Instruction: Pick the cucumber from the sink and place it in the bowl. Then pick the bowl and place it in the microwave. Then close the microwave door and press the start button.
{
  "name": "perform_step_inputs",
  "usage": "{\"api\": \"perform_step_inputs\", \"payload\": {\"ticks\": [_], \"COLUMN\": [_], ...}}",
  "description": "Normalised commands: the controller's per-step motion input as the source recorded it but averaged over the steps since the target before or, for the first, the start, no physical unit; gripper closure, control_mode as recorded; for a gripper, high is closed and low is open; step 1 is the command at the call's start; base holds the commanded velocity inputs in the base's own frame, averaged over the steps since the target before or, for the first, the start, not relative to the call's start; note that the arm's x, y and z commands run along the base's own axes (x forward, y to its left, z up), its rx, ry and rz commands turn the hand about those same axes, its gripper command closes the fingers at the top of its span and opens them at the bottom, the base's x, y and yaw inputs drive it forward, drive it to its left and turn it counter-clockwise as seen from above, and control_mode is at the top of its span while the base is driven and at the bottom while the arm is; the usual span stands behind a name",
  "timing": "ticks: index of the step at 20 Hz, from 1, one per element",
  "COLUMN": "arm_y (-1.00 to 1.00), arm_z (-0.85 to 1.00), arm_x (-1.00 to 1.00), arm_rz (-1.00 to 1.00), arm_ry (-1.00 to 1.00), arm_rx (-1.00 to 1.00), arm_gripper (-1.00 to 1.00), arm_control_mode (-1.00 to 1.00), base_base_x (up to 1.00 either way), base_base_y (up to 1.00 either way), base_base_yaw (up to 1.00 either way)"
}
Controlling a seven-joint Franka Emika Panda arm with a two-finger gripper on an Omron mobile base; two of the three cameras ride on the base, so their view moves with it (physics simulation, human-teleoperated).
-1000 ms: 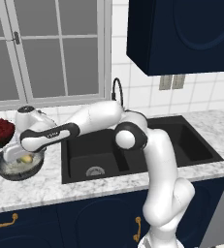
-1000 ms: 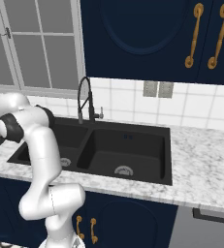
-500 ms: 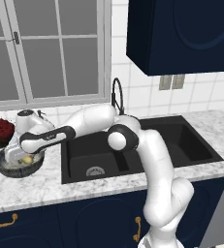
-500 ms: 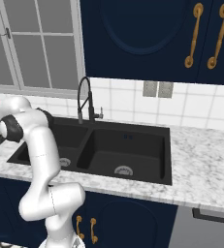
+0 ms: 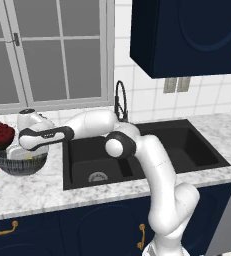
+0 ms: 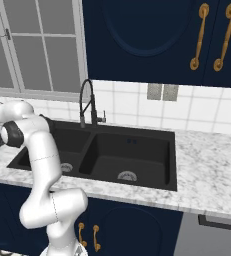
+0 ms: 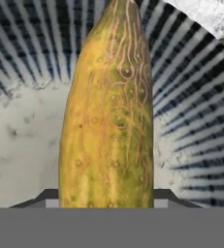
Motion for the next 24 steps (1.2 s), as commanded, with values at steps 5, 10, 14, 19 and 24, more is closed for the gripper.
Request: {"api": "perform_step_inputs", "payload": {"ticks": [5,10,14,19,24], "arm_y": [0.00,0.00,0.00,0.00,-0.02], "arm_z": [-0.03,0.00,0.02,0.24,0.38], "arm_x": [0.00,0.00,-0.02,-0.30,-0.46], "arm_rz": [0.00,0.00,0.00,0.00,0.00], "arm_ry": [0.01,0.00,0.00,-0.01,-0.01], "arm_rx": [0.00,0.00,0.00,0.00,0.00], "arm_gripper": [-1.00,-1.00,-1.00,-1.00,-1.00], "arm_control_mode": [-1.00,-1.00,-1.00,-1.00,-1.00], "base_base_x": [0.00,0.00,0.00,0.00,0.00], "base_base_y": [0.00,0.00,0.00,0.00,0.00], "base_base_yaw": [0.00,0.00,0.00,0.00,0.00]}}
